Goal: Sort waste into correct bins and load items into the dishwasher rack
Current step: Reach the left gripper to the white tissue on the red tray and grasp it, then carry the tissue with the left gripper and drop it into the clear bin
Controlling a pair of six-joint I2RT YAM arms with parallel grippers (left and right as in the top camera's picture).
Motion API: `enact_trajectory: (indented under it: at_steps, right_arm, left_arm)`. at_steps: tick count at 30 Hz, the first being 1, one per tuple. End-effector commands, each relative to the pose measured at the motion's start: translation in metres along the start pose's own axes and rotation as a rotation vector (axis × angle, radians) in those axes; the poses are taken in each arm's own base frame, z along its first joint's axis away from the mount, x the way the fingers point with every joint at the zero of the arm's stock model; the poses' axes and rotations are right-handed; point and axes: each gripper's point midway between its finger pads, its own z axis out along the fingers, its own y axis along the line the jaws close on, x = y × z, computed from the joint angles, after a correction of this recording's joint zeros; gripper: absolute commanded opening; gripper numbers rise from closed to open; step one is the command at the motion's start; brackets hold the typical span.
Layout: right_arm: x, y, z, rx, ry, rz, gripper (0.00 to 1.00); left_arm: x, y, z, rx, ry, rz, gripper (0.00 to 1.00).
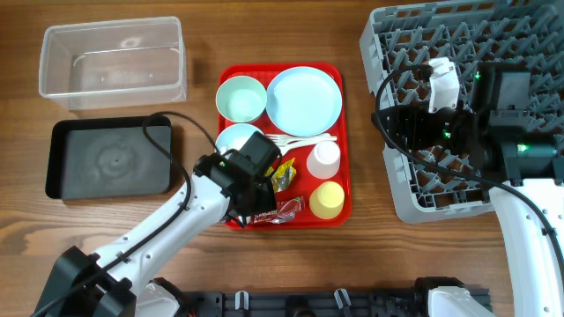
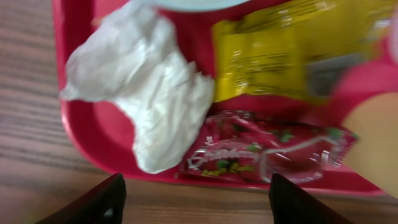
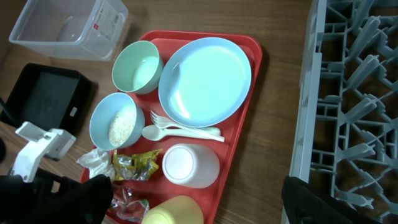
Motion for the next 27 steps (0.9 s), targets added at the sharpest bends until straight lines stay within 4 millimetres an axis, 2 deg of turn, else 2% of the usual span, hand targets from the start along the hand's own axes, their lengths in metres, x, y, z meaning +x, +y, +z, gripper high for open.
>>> enact_trajectory:
  at_steps: [1,2,8,13,15,20,24,27]
  right_arm:
    - [-0.006,-0.002,-0.002,0.009,-0.010,-0.019,0.92]
    - [-0.006,-0.002,-0.002,0.009,-0.010,-0.019,0.91]
    - [-0.005,-0.002,-0.002,0.008,-0.007,-0.017,0.89]
    - [-0.005,-0.002,-0.002,0.008,-0.007,-0.016,0.88]
    - [-0.005,-0.002,-0.002,0.009,-0.007,-0.011,0.88]
    - [-0.004,-0.002,-0.002,0.009,-0.003,-0.008,0.88]
    - [-0.004,-0.002,-0.002,0.009,-0.003,-0.008,0.88]
    - [-0.004,-0.002,-0.002,0.009,-0.003,-0.008,0.88]
  left_arm:
    - [-0.004,0.011,0.022,-0.019,-0.054,-0.100,0.73]
    - [-0.004,0.010,0.026,-0.009,-0.062,-0.096,0.73]
    - [-0.001,0.009,0.041,0.018,-0.055,-0.079,0.52]
    - [-0.004,0.008,0.046,0.013,-0.062,-0.043,0.48]
    - [-0.003,0.008,0.049,0.007,-0.056,-0.044,0.42]
    - [-0.001,0.012,0.054,-0.015,-0.039,-0.043,0.04]
    - [-0.002,0.010,0.050,-0.008,-0.043,-0.045,0.04]
    - [-0.006,0.007,0.034,0.001,-0.049,-0.041,0.04]
